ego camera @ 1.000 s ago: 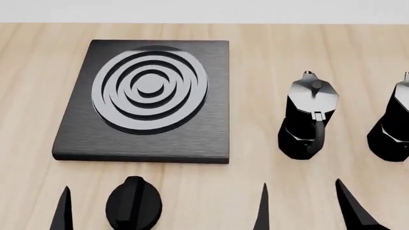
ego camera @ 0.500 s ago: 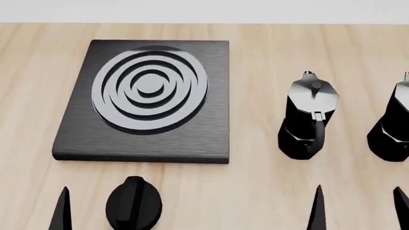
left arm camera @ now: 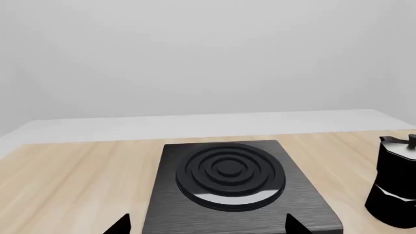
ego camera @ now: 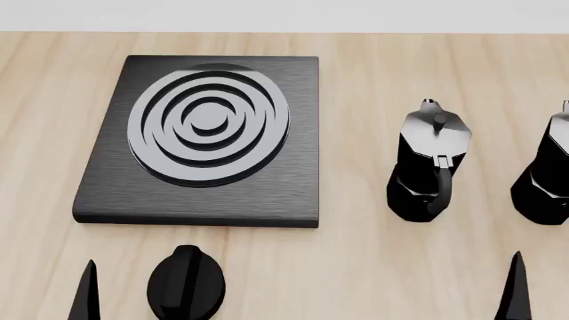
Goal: Put the right moka pot on the stove.
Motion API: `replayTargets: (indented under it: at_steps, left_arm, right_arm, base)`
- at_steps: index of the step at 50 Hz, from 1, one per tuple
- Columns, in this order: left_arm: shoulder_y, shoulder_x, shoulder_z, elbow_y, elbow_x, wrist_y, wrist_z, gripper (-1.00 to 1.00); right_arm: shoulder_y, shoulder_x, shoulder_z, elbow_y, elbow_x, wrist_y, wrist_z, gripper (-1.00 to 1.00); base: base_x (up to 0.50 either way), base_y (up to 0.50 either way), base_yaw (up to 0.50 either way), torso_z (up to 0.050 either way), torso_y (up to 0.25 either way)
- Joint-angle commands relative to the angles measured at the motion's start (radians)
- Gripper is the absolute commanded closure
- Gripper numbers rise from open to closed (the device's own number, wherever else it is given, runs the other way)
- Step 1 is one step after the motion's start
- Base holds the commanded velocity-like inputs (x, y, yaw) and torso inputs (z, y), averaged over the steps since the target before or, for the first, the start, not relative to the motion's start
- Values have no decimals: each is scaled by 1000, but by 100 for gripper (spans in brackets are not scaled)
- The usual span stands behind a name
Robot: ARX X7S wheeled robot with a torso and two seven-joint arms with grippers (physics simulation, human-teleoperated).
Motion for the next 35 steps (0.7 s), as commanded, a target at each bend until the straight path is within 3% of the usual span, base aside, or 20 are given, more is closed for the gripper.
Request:
replayTargets:
  at_steps: [1,24,30,35]
  left_arm:
    - [-5,-5,6,0,-1,-1,-9,-100]
    - [-14,-14,19,-1,-6,-5,-25,-100]
    - [-15,-16,25,-1,-2,-5,-30,-100]
    - [-17,-18,29,1,0,-9,-36,-100]
  right_arm:
    - [5,66,83,16,73,40,20,-100]
    - [87,115,72,212,102,69,-38,-100]
    - [137,117,79,278,184,83,-74,-100]
    - [165,133,52,310,132,97,-48,-100]
  base:
    - [0,0,0,0,0]
    - [0,0,0,0,0]
    - [0,0,0,0,0]
    - [0,0,0,0,0]
